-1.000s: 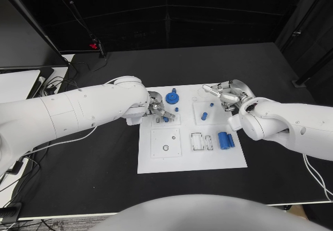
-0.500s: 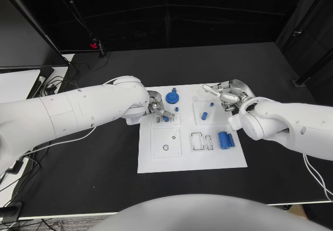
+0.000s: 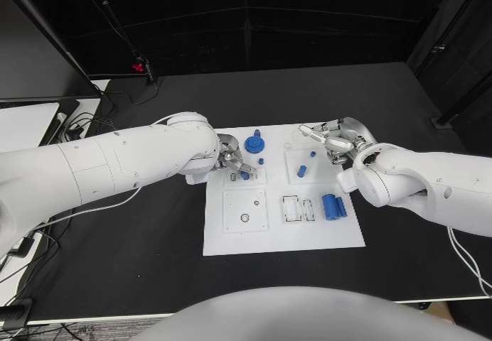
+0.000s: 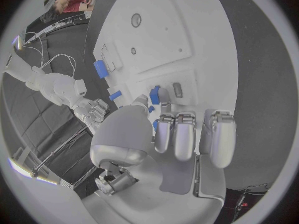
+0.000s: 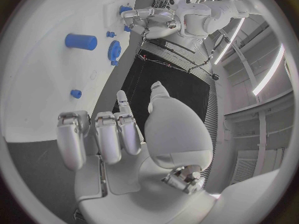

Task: Assemble the parts on the task board

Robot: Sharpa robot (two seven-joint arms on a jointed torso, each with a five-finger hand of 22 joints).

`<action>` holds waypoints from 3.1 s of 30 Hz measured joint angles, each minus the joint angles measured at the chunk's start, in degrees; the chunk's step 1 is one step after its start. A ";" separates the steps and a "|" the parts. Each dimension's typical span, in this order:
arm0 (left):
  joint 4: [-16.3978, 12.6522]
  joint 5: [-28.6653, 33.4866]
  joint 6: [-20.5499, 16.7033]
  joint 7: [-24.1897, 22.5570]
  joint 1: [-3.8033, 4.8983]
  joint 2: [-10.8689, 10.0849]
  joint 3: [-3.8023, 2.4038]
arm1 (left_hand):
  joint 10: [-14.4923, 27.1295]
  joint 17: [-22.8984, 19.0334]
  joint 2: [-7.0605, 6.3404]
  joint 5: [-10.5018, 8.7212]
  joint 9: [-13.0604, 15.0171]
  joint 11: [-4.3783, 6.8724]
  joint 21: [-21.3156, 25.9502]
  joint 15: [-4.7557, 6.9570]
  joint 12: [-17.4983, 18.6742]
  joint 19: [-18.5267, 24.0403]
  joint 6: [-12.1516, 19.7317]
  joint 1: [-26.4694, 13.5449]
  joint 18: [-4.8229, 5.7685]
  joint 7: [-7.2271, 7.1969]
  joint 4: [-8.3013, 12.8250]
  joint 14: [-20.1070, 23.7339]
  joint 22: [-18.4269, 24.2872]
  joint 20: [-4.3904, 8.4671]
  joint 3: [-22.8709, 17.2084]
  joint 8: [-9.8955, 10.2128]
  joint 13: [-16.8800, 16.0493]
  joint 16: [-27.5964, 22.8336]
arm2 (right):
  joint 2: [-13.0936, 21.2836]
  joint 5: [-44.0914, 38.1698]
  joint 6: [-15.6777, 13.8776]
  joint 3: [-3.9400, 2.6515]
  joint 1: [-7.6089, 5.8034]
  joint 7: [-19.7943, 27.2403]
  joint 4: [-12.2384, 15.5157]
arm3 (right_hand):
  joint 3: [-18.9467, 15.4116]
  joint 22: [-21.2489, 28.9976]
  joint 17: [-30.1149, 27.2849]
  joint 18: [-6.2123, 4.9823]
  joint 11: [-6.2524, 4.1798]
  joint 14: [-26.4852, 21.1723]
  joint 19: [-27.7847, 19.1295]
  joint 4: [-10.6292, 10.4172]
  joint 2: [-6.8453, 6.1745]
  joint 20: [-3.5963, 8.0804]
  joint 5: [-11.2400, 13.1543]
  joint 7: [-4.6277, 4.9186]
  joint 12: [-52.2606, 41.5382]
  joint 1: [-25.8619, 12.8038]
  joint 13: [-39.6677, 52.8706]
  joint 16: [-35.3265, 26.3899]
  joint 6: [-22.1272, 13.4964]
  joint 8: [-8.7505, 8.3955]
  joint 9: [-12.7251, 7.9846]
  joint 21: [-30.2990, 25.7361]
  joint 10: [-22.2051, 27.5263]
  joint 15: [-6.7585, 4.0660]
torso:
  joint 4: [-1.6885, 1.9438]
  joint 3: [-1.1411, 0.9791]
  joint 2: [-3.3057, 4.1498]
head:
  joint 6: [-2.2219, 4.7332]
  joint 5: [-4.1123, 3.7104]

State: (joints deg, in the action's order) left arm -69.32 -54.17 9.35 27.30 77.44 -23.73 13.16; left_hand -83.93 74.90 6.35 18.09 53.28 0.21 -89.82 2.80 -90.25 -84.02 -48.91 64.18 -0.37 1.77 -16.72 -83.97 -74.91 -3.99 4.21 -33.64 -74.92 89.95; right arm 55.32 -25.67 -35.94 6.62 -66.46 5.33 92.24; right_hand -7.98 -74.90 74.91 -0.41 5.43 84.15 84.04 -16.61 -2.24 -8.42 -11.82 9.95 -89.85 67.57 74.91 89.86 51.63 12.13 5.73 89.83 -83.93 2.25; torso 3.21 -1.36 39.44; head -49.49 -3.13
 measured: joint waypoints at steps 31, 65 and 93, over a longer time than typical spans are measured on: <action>-0.01 -0.05 0.36 -1.17 0.06 0.02 -0.01 | 0.13 0.00 -1.10 8.41 -2.16 0.32 0.00 0.41 0.45 0.00 2.06 9.53 0.00 1.65 -0.01 0.00 0.00 0.42 -5.19 -0.76 0.27 0.00 | 0.00 0.00 -0.01 0.01 0.00 -0.13 -0.03 | 0.00 0.00 -0.01 0.00 0.00 0.00 0.00 0.00 0.24 0.00 0.00 0.00 0.00 -0.24 0.00 0.00 0.00 0.00 -0.01 0.00 0.00 0.00 | 0.01 0.00 -0.01 | -0.08 -0.19; 0.11 -0.25 -0.16 -1.18 0.06 0.00 -0.01 | -0.10 0.00 -3.58 5.94 -4.93 0.10 0.00 0.17 0.45 -0.01 2.03 6.75 0.00 1.62 -0.10 -0.17 0.00 0.42 -2.74 -0.63 -0.02 0.00 | -0.01 0.00 -0.01 0.01 0.01 -0.24 -0.08 | 0.00 0.00 -0.01 0.00 0.00 0.00 0.00 0.00 0.24 0.00 0.00 0.00 0.00 -0.24 0.00 0.00 0.00 0.00 -0.03 0.00 0.00 0.00 | 0.03 -0.01 0.01 | -0.26 -0.23; 0.04 -0.41 -0.59 -1.18 0.07 -0.09 -0.02 | -0.08 0.00 -2.39 2.17 -5.44 -0.31 0.00 0.00 0.45 -0.01 2.01 4.37 0.00 1.64 0.24 0.00 0.00 0.00 0.38 0.76 0.00 0.00 | -0.02 0.00 0.01 0.01 0.01 -0.47 -0.10 | 0.00 0.00 0.03 0.00 0.00 0.00 0.00 0.00 0.23 0.00 0.00 0.00 0.00 -0.23 0.00 0.00 0.00 0.00 0.01 0.00 0.00 0.00 | 0.02 0.00 0.00 | -0.37 -0.34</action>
State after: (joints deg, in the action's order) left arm -69.28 -54.58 8.76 26.13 77.51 -23.81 13.14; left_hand -84.01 74.90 3.95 20.26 47.84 -0.10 -89.82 2.80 -89.80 -84.03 -46.91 68.55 -0.37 3.42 -16.48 -83.97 -74.91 -3.99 4.59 -32.88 -74.92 89.95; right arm 55.30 -25.67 -35.93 6.63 -66.45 4.86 92.14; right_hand -7.98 -74.90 74.94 -0.41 5.43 84.15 84.04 -16.61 -2.00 -8.42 -11.82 9.95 -89.85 67.33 74.91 89.86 51.63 12.13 5.74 89.83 -83.93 2.25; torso 3.23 -1.36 39.44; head -49.86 -3.47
